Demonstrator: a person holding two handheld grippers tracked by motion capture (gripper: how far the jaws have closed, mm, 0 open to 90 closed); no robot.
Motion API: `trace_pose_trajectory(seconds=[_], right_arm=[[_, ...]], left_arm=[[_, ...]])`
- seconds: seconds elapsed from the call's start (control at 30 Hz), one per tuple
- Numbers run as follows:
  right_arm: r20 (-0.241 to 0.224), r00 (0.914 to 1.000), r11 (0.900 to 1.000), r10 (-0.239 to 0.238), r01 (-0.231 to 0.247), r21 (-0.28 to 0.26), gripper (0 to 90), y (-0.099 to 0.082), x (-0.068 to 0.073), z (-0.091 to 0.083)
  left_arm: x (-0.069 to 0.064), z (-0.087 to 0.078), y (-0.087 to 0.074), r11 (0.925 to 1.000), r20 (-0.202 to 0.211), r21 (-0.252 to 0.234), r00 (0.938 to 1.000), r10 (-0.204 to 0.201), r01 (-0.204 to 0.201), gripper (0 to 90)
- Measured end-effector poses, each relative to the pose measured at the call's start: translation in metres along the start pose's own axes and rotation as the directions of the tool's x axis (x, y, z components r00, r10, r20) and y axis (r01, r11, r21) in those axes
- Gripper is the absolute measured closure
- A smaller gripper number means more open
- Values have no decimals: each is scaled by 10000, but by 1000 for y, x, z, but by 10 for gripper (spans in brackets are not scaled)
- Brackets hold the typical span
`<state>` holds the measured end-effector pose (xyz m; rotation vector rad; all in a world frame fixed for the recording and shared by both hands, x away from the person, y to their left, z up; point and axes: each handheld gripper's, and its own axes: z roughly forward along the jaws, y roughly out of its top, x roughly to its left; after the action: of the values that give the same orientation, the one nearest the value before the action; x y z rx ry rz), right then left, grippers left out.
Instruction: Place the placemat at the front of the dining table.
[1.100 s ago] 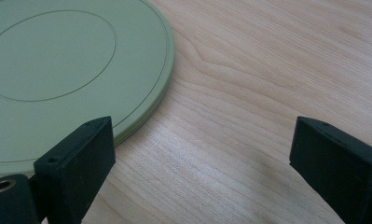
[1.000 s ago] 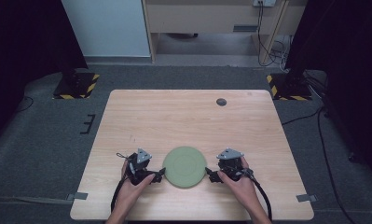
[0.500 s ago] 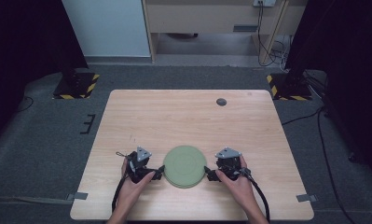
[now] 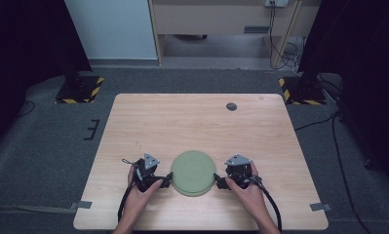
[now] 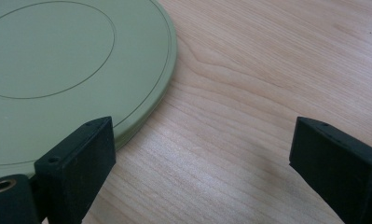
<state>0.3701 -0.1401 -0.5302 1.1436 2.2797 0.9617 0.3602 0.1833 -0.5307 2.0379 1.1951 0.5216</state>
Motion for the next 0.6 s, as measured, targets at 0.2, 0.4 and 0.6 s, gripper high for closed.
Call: trace_pose_trajectory(seconds=[0.2,0.4,0.6], right_arm=[[106,9999,9999,101,-100,-66,64,1,-1,2],[326,9991,9995,272,-267,-168,61,2,-3,5],[212,9992,9994,325,-321,-160,76,2,-3,3]], left_arm=[[0,2,1,10000,-148,-7,9998,-96,96,1],[-3,5,5,10000,-567,-62,9984,-58,55,4],[0,3,3,9997,-99,-39,9996,-251,251,35]])
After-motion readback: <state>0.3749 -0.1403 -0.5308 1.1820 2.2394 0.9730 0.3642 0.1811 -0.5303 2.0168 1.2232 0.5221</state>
